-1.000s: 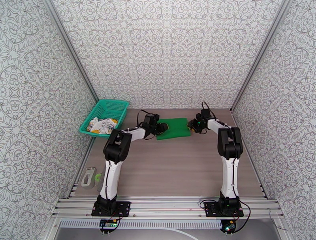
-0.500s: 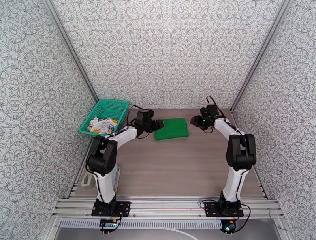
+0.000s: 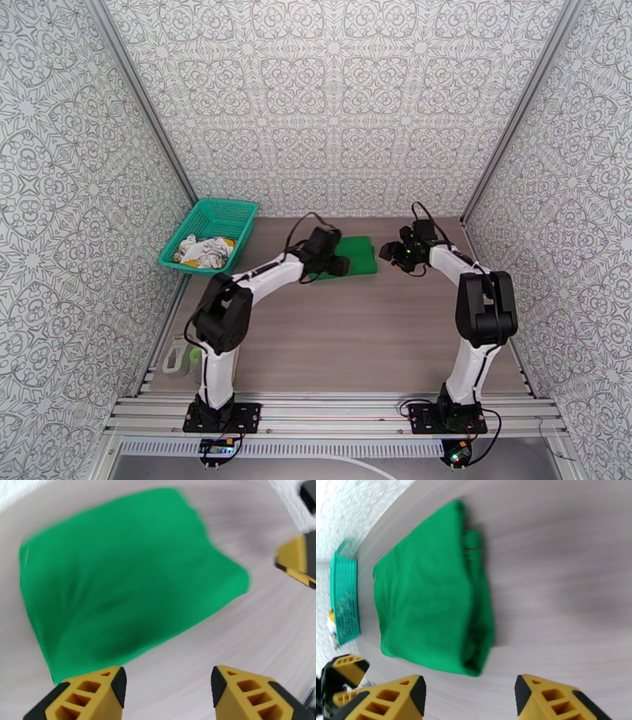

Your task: Fold and stack the mixed laundry pile

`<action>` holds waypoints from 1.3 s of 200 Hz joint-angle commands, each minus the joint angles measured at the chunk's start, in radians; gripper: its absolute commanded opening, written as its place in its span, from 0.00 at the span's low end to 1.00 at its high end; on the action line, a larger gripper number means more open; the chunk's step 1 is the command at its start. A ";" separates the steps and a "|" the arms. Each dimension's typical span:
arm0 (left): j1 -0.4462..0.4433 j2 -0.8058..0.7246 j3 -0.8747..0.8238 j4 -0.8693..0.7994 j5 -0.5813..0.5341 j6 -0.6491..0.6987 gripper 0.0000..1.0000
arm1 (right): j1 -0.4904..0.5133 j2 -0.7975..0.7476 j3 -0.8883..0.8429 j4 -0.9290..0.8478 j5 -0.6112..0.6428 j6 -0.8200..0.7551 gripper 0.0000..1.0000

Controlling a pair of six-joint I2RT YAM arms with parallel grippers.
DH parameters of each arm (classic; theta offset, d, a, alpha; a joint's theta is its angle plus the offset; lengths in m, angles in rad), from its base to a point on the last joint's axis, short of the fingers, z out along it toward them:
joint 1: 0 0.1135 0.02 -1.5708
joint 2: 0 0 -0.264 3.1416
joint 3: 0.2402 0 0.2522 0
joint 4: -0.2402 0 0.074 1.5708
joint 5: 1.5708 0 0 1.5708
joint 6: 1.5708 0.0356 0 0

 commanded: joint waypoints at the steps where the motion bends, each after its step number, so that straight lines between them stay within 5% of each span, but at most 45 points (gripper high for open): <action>1: -0.051 0.076 0.090 -0.105 -0.155 0.269 0.64 | -0.027 -0.016 -0.065 0.091 -0.088 0.093 0.64; 52: -0.125 0.243 0.231 0.019 -0.340 0.560 0.84 | -0.042 -0.030 -0.135 0.149 -0.142 0.131 0.64; 113: -0.156 0.410 0.399 0.042 -0.306 0.691 0.88 | -0.083 -0.078 -0.239 0.197 -0.175 0.170 0.64; 146: -0.163 0.479 0.481 0.023 -0.296 0.693 0.75 | -0.105 -0.088 -0.270 0.224 -0.180 0.215 0.64; 178: -0.163 0.490 0.488 0.033 -0.285 0.679 0.36 | -0.124 -0.073 -0.304 0.287 -0.215 0.300 0.64; 222: -0.161 0.376 0.360 0.100 -0.263 0.668 0.01 | -0.133 -0.044 -0.361 0.427 -0.282 0.428 0.77; 260: -0.153 0.275 0.267 0.158 -0.232 0.651 0.00 | -0.101 -0.012 -0.368 0.562 -0.334 0.588 0.85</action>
